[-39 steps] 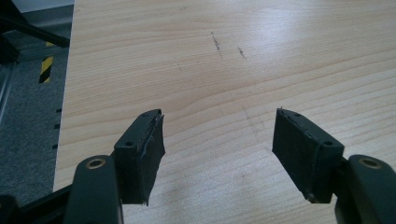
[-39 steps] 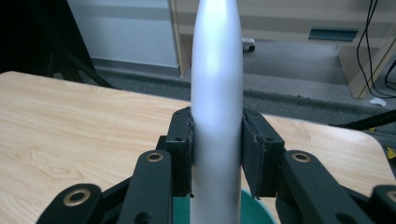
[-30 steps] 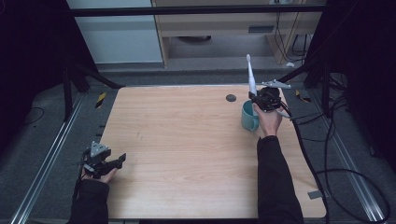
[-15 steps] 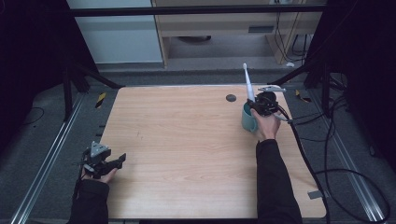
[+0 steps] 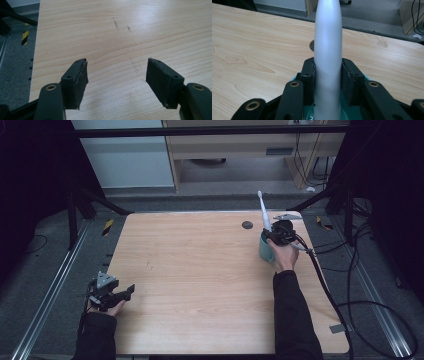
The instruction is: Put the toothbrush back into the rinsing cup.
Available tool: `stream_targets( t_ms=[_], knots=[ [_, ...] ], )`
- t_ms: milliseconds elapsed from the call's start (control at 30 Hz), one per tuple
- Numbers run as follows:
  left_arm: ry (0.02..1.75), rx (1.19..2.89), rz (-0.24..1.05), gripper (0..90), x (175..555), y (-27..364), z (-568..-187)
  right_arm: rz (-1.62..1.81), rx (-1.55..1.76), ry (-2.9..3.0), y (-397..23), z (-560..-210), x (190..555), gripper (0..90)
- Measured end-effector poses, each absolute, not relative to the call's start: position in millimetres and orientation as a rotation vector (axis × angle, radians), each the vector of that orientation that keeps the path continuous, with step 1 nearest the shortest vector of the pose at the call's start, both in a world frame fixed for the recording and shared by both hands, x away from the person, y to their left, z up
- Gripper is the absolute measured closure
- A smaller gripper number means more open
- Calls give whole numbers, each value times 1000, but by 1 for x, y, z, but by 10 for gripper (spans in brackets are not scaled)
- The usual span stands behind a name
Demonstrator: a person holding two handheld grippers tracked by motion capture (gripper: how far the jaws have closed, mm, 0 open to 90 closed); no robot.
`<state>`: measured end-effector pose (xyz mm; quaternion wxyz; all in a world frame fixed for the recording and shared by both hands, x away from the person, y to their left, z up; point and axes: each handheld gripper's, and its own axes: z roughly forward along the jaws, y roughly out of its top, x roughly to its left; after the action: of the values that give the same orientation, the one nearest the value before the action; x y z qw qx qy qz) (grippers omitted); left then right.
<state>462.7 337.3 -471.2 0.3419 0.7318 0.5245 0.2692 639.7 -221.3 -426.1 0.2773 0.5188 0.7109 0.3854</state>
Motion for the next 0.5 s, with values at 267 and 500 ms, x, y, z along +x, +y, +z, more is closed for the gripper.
stream_targets(
  t_ms=[267,500],
  knots=[
    [1363,1902,701,333,463,337,-471,996,1410,1938,-221,-426,638,660],
    [1363,1902,700,333,463,337,-471,966,1417,1959,-220,-427,637,658]
  ],
)
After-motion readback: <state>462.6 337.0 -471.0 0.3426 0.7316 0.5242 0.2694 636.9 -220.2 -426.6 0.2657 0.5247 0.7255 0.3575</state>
